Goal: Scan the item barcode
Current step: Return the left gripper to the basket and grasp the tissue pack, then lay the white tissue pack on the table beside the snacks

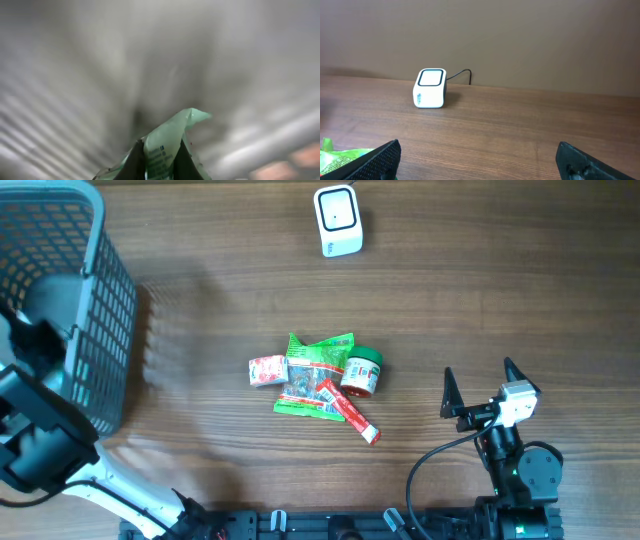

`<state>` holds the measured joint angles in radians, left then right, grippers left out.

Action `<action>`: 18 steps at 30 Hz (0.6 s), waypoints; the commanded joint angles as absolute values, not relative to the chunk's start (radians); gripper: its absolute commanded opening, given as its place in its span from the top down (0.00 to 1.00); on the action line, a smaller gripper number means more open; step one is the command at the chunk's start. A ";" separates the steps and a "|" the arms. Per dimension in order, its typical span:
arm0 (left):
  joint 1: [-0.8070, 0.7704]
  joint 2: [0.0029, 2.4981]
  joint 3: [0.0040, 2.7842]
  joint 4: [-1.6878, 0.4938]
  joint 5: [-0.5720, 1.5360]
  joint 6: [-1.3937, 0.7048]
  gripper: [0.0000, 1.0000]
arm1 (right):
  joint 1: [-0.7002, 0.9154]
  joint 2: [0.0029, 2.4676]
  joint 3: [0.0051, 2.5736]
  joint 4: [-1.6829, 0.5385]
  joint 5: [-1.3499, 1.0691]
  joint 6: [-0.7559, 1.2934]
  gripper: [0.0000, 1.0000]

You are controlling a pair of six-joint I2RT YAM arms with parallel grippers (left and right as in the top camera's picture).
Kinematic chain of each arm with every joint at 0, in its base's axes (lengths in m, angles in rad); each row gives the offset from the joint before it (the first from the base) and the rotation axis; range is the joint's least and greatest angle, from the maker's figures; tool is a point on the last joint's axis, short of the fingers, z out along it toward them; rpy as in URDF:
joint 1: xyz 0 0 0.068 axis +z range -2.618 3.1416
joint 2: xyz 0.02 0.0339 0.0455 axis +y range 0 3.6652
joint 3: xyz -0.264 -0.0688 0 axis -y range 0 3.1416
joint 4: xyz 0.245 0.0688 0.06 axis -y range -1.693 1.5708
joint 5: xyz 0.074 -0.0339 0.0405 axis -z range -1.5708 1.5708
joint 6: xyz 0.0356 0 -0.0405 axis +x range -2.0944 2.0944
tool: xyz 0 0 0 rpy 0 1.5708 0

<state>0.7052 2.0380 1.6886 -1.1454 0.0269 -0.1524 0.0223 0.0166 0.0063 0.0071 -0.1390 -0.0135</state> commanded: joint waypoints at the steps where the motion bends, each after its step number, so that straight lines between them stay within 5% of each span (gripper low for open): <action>1: 0.699 1.918 1.947 -1.176 0.092 -0.212 0.96 | 0.019 0.014 0.005 0.010 -0.155 -0.024 0.00; 9: 0.559 1.595 2.160 -1.230 0.170 -0.327 0.96 | 0.019 0.014 0.005 0.010 -0.155 -0.024 0.00; 18: -0.014 1.515 2.101 -1.553 0.060 -0.328 0.96 | 0.019 0.014 0.005 0.011 -0.155 -0.024 0.00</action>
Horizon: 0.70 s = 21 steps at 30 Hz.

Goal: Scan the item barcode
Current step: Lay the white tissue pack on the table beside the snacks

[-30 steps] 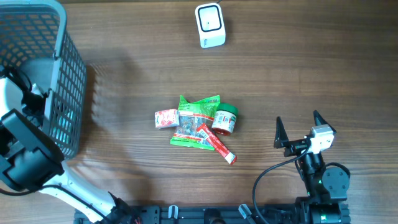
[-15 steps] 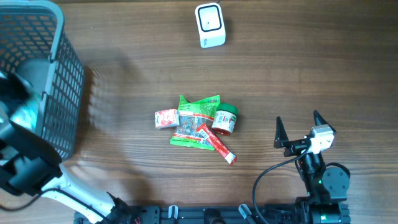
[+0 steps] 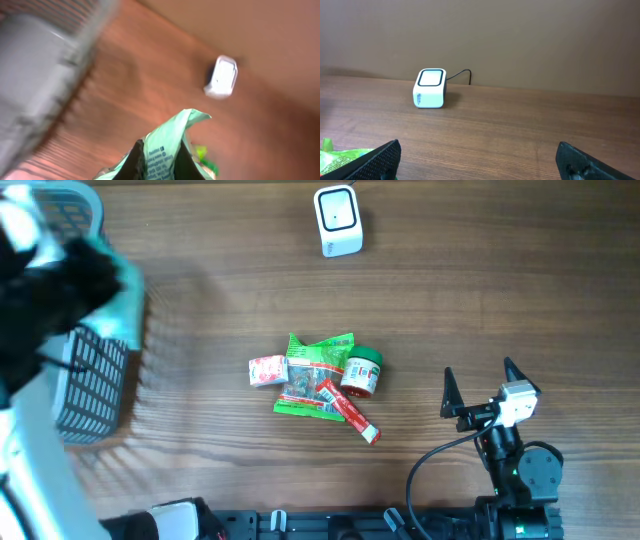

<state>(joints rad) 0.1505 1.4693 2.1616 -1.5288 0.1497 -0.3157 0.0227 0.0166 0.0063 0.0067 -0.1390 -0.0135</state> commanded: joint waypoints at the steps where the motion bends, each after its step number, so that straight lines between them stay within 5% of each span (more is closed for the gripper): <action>1: -0.055 1.520 2.073 -1.555 0.045 -0.344 0.96 | 0.019 0.014 0.005 0.011 -0.155 -0.024 0.00; 9: -0.271 1.526 1.449 -1.209 0.028 -0.463 0.96 | 0.019 0.014 0.005 0.010 -0.155 -0.024 0.00; 21: -0.263 1.527 0.970 -0.757 -0.174 -0.553 0.96 | 0.019 0.014 0.005 0.010 -0.155 -0.024 0.00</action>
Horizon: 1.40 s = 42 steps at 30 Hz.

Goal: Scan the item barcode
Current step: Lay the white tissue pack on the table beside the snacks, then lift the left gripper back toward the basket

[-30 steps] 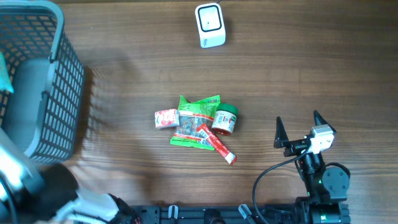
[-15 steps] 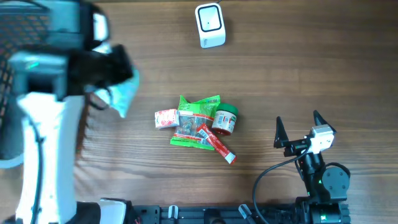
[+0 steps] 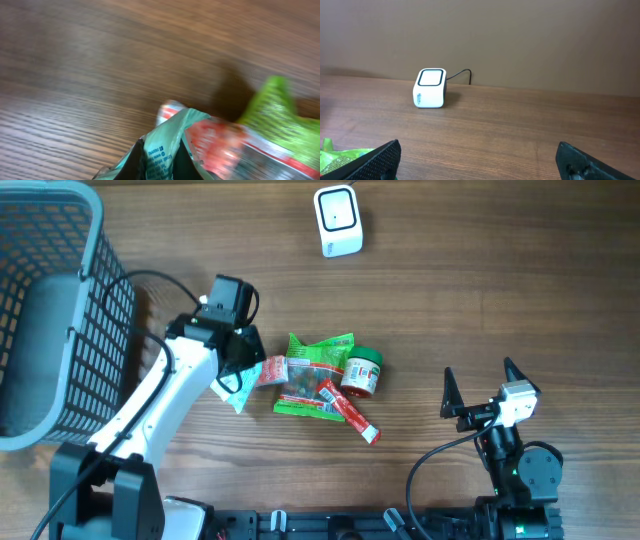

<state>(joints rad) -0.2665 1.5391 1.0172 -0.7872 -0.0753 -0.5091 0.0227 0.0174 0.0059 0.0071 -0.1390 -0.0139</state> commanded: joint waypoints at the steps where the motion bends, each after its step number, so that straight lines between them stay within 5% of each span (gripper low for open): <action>1: -0.263 1.531 0.958 -0.748 -0.182 -0.563 0.96 | 0.019 0.014 0.005 0.011 -0.155 -0.024 0.01; 10: -0.257 1.612 0.897 -0.631 -0.212 -0.672 0.96 | 0.019 0.014 0.005 0.011 -0.155 -0.024 0.00; 15: -0.257 1.630 0.897 -0.578 -0.009 -0.673 0.88 | 0.019 0.014 0.005 0.011 -0.155 -0.024 0.00; 16: -0.257 1.629 0.898 -0.570 0.004 -0.673 0.83 | 0.019 0.014 0.005 0.011 -0.155 -0.024 0.00; 20: -0.249 1.612 0.913 -0.586 0.004 -0.641 0.28 | 0.019 0.014 0.005 0.011 -0.155 -0.024 0.00; 23: -0.222 1.556 0.999 -0.643 0.002 -0.532 0.00 | 0.019 0.014 0.005 0.010 -0.155 -0.024 0.00; 35: -0.150 1.440 1.264 -0.792 -0.020 -0.173 0.00 | 0.019 0.014 0.005 0.010 -0.155 -0.024 0.00; 42: 0.012 1.440 1.264 -0.798 -0.023 -0.164 0.00 | 0.019 0.014 0.005 0.011 -0.155 -0.024 0.00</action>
